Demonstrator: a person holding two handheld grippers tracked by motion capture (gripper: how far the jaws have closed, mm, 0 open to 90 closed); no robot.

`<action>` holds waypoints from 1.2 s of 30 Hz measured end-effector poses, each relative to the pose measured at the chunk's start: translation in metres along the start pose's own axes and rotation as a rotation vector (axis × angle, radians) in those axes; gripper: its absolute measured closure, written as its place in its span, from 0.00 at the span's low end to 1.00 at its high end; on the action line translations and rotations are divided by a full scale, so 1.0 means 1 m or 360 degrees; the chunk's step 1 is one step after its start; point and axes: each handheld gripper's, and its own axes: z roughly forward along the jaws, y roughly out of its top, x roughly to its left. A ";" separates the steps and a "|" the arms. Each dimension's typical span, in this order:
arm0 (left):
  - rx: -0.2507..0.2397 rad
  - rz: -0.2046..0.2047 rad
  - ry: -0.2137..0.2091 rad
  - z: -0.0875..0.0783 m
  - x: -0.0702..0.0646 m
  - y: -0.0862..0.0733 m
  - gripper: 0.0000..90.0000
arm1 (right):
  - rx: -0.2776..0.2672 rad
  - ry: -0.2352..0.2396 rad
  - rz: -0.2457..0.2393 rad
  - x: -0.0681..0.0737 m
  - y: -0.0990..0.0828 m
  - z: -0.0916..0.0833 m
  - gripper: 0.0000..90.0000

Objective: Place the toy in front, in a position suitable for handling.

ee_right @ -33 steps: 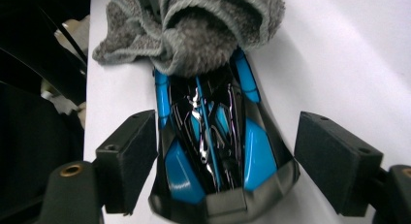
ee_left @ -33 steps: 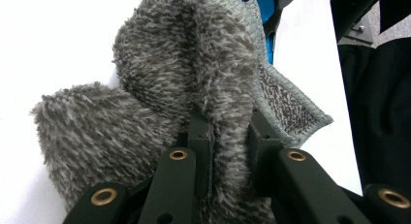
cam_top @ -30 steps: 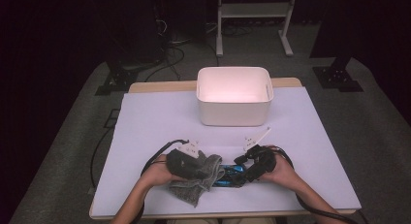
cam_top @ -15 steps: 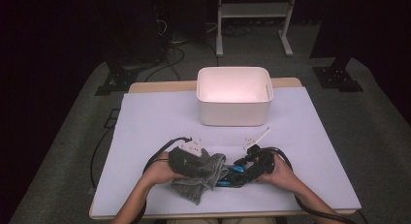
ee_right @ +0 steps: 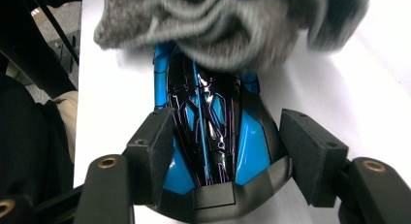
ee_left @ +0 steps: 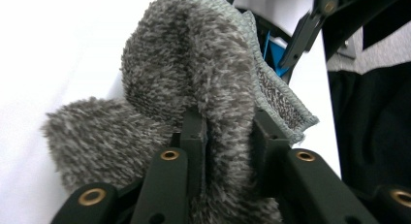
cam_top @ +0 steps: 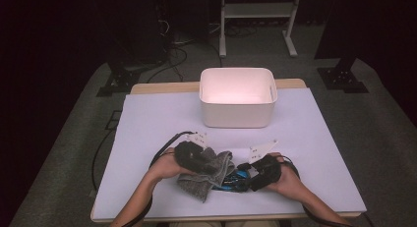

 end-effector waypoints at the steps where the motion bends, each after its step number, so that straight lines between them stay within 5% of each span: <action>1: 0.0007 -0.0001 -0.0008 0.002 0.001 0.001 0.77 | -0.0010 0.0001 -0.0001 0.000 -0.001 0.000 0.41; 6: 0.0084 0.0020 -0.0017 0.010 -0.002 0.000 0.80 | 0.0002 0.0053 0.0071 -0.006 -0.001 0.001 0.41; 13: 0.0055 0.0000 -0.0024 0.009 -0.002 -0.006 0.81 | 0.0118 0.0162 0.0301 -0.019 0.004 0.006 0.34; 16: 0.0052 -0.0004 -0.0015 0.008 -0.003 -0.006 0.81 | 0.0170 0.0163 0.0321 -0.017 0.008 0.004 0.28; 18: 0.0051 0.0014 -0.0013 0.008 -0.004 -0.005 0.81 | 0.0227 0.0146 0.0314 -0.013 0.009 0.007 0.23; 23: 0.0038 0.0017 0.0007 0.003 -0.003 -0.002 0.80 | 0.0332 -0.0021 0.0089 0.003 0.009 0.016 0.22; 28: 0.0110 0.0047 0.0009 0.006 -0.004 0.000 0.80 | 0.0240 0.0143 0.0264 -0.012 0.005 0.010 0.23; 36: 0.0086 0.0025 0.0003 0.007 -0.004 -0.003 0.80 | 0.0112 0.0132 0.0329 -0.013 0.012 -0.003 0.25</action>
